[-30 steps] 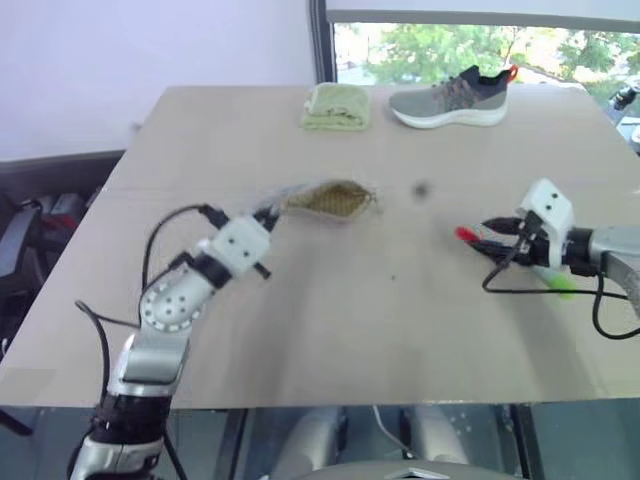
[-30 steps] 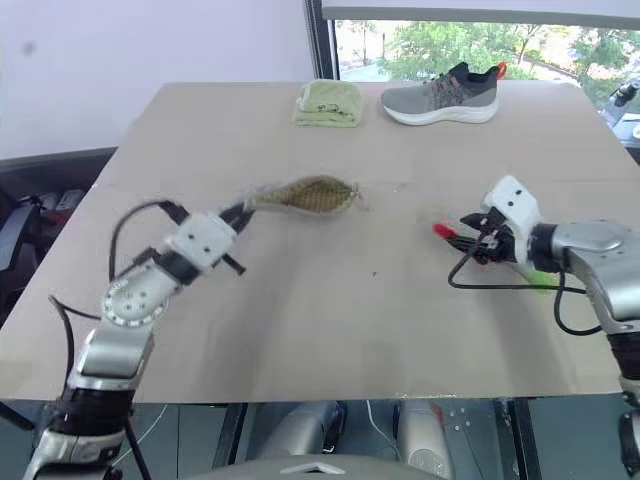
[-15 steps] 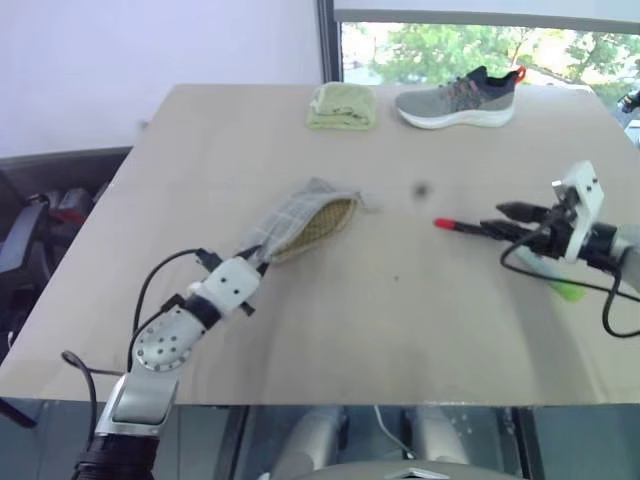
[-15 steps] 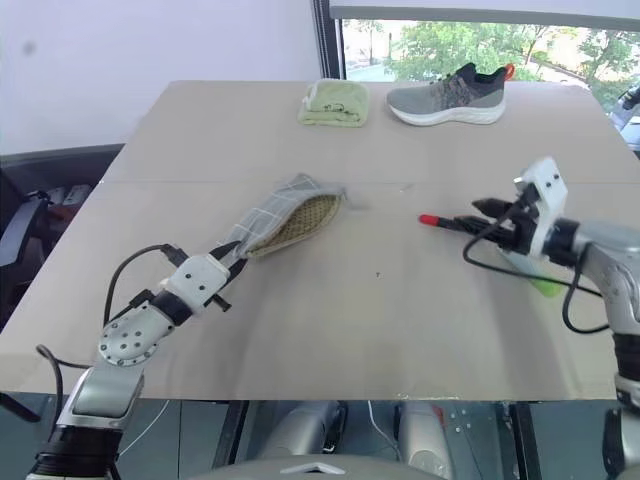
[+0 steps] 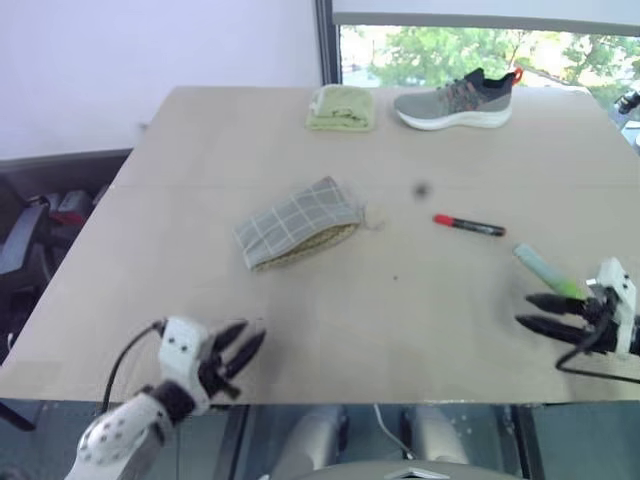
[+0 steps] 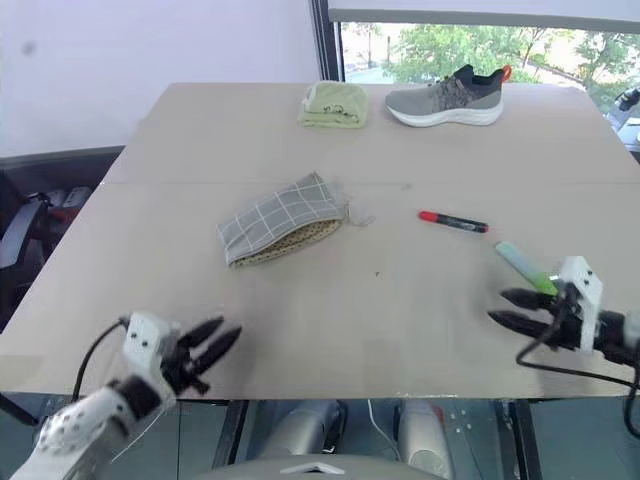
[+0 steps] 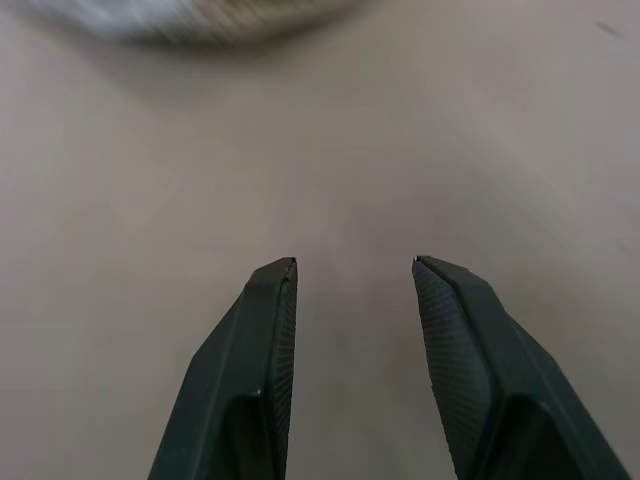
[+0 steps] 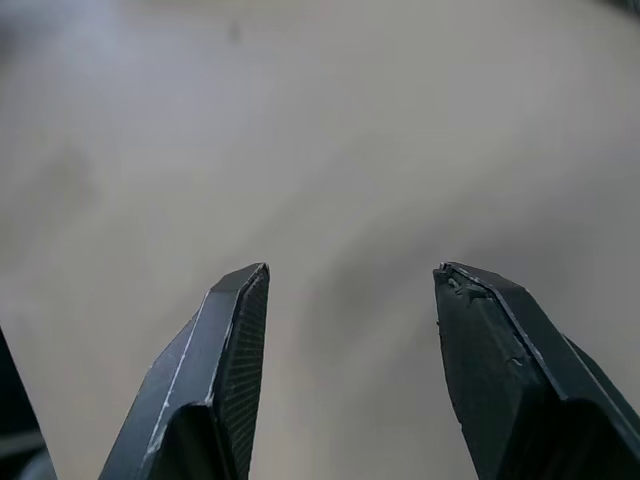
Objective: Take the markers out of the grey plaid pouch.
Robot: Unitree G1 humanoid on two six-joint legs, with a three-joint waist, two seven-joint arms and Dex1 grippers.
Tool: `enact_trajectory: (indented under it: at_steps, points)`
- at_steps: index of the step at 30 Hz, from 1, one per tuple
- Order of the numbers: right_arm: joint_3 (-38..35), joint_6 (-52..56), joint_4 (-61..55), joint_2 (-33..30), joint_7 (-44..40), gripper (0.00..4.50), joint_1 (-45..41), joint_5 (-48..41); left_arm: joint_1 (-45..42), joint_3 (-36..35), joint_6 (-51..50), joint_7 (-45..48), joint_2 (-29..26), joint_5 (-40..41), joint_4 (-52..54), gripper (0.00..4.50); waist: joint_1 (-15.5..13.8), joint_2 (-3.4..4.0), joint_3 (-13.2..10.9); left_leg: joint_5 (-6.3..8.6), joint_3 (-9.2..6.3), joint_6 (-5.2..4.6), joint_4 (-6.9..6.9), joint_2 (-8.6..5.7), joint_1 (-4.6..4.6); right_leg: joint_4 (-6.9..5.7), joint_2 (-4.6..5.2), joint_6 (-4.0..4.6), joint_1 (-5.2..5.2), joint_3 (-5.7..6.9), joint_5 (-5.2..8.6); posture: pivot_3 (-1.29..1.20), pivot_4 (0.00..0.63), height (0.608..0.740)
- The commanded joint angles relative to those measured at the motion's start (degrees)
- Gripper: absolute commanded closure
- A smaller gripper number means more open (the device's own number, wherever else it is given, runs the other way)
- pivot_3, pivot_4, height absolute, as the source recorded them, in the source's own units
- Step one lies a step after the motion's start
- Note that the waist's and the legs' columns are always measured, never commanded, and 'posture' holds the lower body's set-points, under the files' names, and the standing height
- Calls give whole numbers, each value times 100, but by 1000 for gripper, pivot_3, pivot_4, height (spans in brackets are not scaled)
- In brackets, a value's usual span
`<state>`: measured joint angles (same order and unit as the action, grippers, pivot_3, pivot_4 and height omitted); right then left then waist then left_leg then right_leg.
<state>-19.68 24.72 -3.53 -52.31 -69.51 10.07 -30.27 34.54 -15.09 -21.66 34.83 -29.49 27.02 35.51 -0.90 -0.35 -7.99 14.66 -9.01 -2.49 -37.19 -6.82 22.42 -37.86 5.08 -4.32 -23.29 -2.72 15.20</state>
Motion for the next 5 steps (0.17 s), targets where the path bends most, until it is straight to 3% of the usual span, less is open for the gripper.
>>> enact_trajectory:
  at_steps: [1,5]
  points:
    - [-111,-594,273,-118,-313,1866,10,189,105,-210,-56,104,-67,250,357,2637,-1,8,-9,1,-1,0,0,2,-10,1,0,0,13,3,1,0,150,740]
    - [-42,-758,479,-71,-335,1866,-155,257,94,-127,21,106,-112,107,389,2637,8,7,-15,16,0,16,3,8,-67,12,-2,15,79,4,15,0,150,740]
